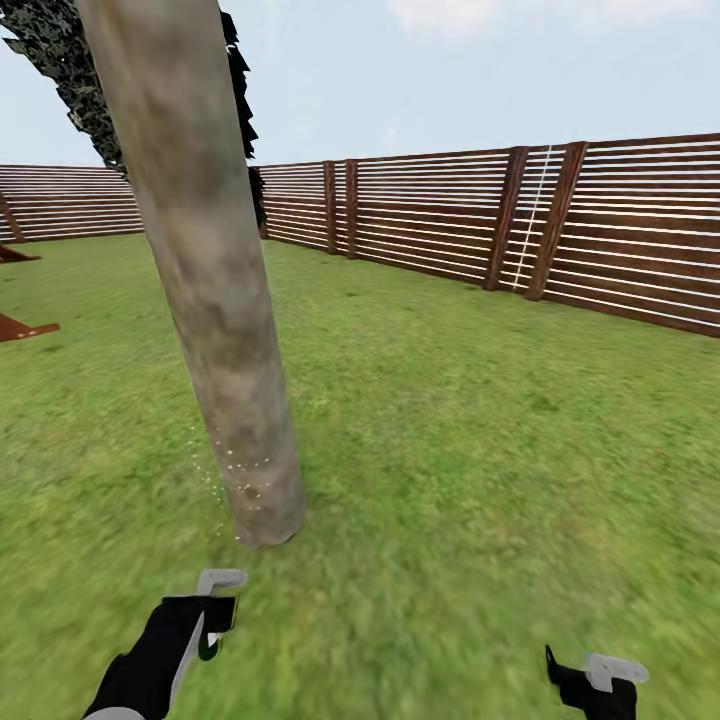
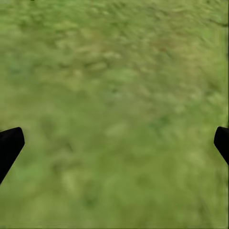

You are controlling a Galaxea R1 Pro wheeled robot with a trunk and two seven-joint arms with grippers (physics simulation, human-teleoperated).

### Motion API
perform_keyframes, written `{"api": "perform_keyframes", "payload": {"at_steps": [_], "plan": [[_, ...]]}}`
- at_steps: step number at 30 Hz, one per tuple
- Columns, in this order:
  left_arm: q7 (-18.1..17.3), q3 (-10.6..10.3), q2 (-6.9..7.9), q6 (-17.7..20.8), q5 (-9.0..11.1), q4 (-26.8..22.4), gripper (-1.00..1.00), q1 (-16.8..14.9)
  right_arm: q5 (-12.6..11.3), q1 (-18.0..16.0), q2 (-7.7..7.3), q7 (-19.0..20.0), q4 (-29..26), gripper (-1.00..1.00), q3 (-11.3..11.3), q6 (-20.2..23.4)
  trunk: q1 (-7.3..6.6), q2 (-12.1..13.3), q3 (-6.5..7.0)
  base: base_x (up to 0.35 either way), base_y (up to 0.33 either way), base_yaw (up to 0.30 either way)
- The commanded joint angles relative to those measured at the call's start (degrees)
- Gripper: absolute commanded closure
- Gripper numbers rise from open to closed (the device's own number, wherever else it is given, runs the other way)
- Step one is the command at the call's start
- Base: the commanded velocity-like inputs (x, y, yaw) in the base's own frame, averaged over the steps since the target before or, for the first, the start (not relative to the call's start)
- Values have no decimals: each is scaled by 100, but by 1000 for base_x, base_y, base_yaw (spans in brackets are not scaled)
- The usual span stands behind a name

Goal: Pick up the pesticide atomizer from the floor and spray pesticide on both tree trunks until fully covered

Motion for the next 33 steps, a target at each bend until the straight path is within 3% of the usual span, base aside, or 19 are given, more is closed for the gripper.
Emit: {"api": "perform_keyframes", "payload": {"at_steps": [1,10,22,33], "plan": [[-46,40,61,26,-28,-12,100,0,71,-4,-46,-4,3,-100,-17,-22,-1,-2,-5,0,0,0],[-34,54,150,-72,-17,-93,100,-1,40,-4,-1,-5,22,-100,-25,-15,-1,-2,-5,40,-92,0],[-34,57,100,-89,-7,-92,100,3,53,-4,21,-15,31,-100,-24,-16,-1,-2,11,59,-260,156],[-34,67,101,-100,-1,-95,100,3,61,-4,12,-9,33,-100,-24,-16,-1,-2,11,252,-176,3]]}}
